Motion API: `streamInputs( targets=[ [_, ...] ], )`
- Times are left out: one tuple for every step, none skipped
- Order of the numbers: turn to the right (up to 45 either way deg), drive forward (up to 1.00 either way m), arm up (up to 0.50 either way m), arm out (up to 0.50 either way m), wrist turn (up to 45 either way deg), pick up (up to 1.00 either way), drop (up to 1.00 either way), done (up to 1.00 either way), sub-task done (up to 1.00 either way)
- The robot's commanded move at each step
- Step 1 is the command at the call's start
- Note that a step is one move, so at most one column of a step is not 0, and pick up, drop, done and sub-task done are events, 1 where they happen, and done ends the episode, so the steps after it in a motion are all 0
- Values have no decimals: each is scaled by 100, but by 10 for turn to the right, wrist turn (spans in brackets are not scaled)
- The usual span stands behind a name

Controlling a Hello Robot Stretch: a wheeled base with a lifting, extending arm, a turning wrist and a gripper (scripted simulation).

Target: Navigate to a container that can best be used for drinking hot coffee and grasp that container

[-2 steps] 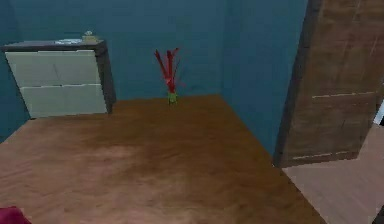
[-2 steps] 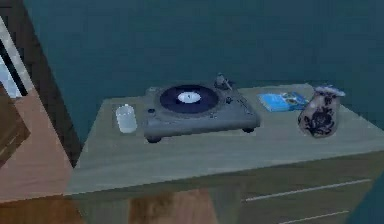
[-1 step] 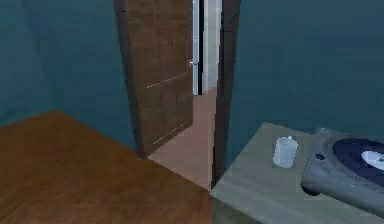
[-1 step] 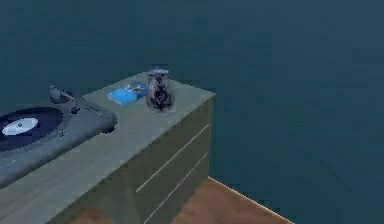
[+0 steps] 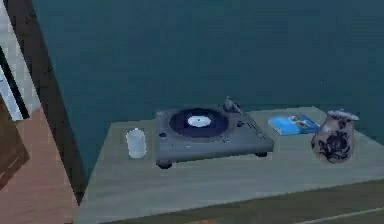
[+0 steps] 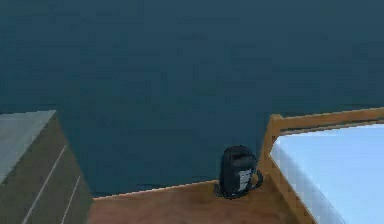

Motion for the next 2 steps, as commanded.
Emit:
streamInputs(
  targets=[
    [450,0,0,0,0,0,0,0,0],
    [60,0,0,0,0,0,0,0,0]
  ],
)
